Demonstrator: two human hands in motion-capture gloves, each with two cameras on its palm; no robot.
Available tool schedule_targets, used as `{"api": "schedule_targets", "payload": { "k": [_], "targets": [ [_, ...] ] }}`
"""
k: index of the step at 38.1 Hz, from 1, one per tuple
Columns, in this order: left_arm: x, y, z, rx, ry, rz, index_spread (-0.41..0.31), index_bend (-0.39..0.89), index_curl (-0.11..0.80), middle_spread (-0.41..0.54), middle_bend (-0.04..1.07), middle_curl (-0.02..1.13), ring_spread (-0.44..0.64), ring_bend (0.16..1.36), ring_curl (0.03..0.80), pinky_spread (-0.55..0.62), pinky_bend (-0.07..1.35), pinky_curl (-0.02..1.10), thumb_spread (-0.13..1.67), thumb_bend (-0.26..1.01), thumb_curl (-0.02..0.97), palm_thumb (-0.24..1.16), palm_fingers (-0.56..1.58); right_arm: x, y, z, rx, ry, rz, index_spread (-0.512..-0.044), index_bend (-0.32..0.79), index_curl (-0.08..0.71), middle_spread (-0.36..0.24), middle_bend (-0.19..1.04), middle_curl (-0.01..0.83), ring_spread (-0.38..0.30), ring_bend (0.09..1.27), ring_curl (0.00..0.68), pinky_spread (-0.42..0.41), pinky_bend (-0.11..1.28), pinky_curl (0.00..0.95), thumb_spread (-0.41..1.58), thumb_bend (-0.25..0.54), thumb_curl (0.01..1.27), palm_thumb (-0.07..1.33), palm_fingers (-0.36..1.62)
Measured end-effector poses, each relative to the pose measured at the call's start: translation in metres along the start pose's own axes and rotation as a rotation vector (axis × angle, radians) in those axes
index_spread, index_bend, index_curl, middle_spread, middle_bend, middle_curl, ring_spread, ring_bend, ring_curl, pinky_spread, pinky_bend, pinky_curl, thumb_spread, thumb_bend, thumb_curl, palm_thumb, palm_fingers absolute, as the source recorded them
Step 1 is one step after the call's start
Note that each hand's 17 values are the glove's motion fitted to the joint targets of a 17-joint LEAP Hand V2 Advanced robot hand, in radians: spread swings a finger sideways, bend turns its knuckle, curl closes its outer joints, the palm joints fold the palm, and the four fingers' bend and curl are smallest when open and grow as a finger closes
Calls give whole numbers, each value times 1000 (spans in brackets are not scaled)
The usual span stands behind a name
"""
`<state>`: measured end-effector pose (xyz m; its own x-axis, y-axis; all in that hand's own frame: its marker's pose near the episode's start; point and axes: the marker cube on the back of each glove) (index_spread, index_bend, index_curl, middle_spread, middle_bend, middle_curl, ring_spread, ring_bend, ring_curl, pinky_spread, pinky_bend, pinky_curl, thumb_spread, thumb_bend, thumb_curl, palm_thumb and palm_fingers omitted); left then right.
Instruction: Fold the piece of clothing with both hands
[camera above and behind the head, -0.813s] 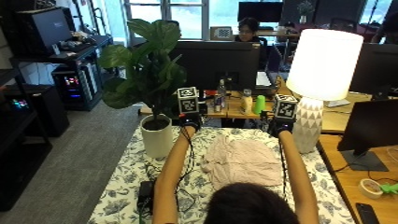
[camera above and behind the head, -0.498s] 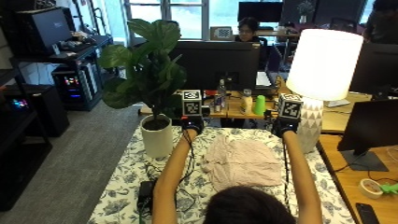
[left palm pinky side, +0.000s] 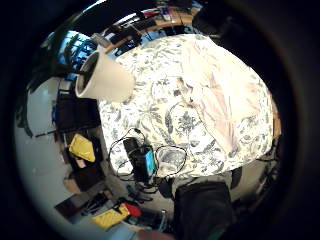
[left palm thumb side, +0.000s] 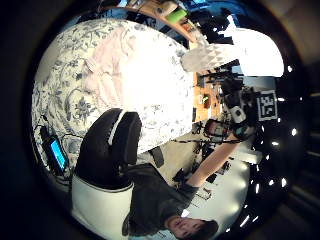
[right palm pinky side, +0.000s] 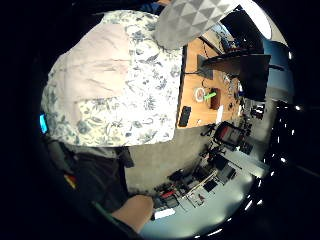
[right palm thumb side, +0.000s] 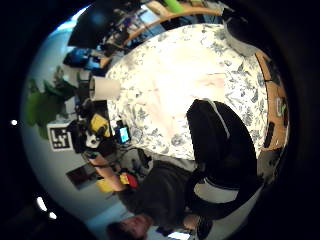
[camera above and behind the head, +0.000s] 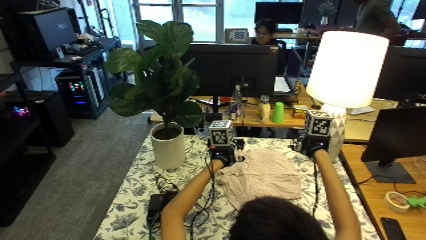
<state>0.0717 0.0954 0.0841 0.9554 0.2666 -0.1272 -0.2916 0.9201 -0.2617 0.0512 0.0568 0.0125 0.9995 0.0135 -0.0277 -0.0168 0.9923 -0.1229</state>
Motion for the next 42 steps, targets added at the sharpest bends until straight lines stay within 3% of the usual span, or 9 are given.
{"api": "schedule_targets", "payload": {
  "k": [5,7,9,12,20,23,32,37,42],
  "targets": [
    [19,-17,68,-108,25,142,9,102,226,157,149,217,215,596,295,295,517,328,1162,58,185,282,178,6,-13,13,27,16,-87,-312,151,295,-20,193,294,62,276,245,229,256,274,1304,260,193,557,507],
    [24,-7,87,-135,53,140,14,108,224,177,145,215,243,606,298,317,540,334,1139,30,186,261,149,10,-21,19,26,16,-89,-312,152,297,-20,192,299,60,276,251,229,255,280,1308,251,197,559,504],
    [32,15,101,-168,92,134,56,-18,176,216,148,216,285,660,314,347,622,359,1104,-11,186,217,43,14,-29,25,20,14,-92,-314,150,297,-20,192,305,59,277,257,229,255,285,1310,240,199,558,501],
    [38,36,122,-222,99,118,82,-4,148,244,169,223,312,705,322,367,678,370,1078,-26,193,199,4,19,-33,31,12,20,-81,-315,151,299,-20,191,312,57,276,264,230,254,291,1314,227,204,562,499],
    [45,43,184,-364,-6,56,132,31,92,324,170,227,393,779,324,409,804,391,985,-54,204,97,-67,27,-28,46,-95,39,76,-316,154,304,-23,190,328,55,275,280,230,243,305,1318,193,215,573,492],
    [47,40,202,-379,-42,44,159,37,79,385,157,220,457,771,317,440,850,398,931,-57,210,53,-123,25,-41,52,-42,33,-23,-316,154,306,-24,189,332,55,274,284,231,241,309,1319,181,219,578,491],
    [52,35,222,-353,-208,-68,210,32,35,489,154,202,563,765,298,496,899,396,838,-39,240,7,-200,21,-50,66,-47,37,-76,-316,158,313,-25,188,342,55,270,297,233,229,318,1320,145,227,590,488],
    [52,29,217,-326,-262,-85,240,60,30,517,195,218,557,778,299,475,892,387,919,1,258,105,-86,18,-50,72,-69,58,-88,-316,158,317,-26,187,346,54,268,303,232,220,322,1322,127,231,598,487],
    [48,22,208,-261,-293,-96,222,128,66,455,238,244,499,780,295,417,847,369,1049,48,271,220,80,20,-52,86,-115,86,15,-316,157,319,-26,186,349,54,265,308,233,216,325,1323,110,234,606,487]
  ]
}}
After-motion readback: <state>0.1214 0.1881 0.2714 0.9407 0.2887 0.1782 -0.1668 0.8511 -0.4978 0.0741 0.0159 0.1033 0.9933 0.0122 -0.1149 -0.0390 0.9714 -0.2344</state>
